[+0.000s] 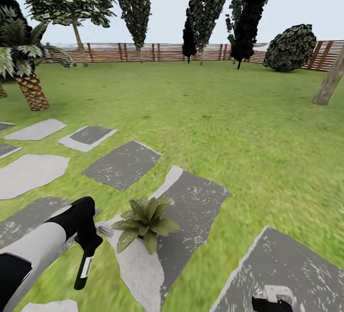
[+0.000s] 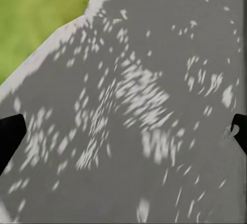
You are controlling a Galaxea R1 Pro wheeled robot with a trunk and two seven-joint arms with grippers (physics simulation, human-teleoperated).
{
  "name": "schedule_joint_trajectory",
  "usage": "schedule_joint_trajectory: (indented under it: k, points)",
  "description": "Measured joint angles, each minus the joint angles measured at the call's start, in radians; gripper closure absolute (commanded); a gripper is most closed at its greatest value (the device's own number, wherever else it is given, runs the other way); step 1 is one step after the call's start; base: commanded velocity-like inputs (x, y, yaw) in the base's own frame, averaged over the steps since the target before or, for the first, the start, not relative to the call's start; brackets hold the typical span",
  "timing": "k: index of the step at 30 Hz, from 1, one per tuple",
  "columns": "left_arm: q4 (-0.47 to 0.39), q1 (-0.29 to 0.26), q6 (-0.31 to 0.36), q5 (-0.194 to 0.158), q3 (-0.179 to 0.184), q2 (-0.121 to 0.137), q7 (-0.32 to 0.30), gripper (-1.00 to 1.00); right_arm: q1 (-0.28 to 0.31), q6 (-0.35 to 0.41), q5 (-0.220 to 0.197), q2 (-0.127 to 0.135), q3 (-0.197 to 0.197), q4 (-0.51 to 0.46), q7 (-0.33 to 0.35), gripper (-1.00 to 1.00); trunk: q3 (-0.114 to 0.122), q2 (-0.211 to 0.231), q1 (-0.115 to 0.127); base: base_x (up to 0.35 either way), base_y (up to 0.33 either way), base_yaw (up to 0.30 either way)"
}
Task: Pick up the pesticide atomizer in the garden and spray insectifuge to fully cover both potted plants in the garden.
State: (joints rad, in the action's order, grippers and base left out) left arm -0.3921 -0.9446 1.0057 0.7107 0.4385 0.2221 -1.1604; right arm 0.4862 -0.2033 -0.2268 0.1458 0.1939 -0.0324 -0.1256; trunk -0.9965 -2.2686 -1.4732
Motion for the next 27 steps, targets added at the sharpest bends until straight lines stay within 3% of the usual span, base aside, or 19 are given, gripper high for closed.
schedule_joint_trajectory:
  k: [10, 16, 23, 27]
  points:
    - [0.0, 0.0, 0.0, 0.0, 0.0, -0.002, 0.0, 1.0, 0.0, 0.0, 0.0, 0.0, 0.0, 0.0, 0.0, -1.0, 0.0, 0.0, 0.0, 0.232, -0.211, 0.018]
    - [-0.011, -0.001, 0.001, 0.0, -0.004, 0.001, -0.005, 1.0, 0.0, -0.001, 0.0, 0.0, 0.0, 0.0, 0.0, -1.0, 0.0, 0.0, 0.0, 0.051, -0.28, 0.247]
    - [-0.013, -0.018, -0.006, 0.006, -0.002, -0.001, -0.08, 1.0, 0.0, -0.001, 0.0, 0.0, 0.0, -0.001, 0.0, -1.0, 0.0, 0.0, 0.0, 0.001, -0.031, 0.277]
    - [-0.014, -0.022, -0.006, 0.011, 0.0, -0.003, -0.093, 1.0, 0.0, -0.001, 0.0, 0.0, 0.0, -0.002, 0.0, -1.0, 0.0, 0.0, 0.0, 0.0, -0.001, 0.275]
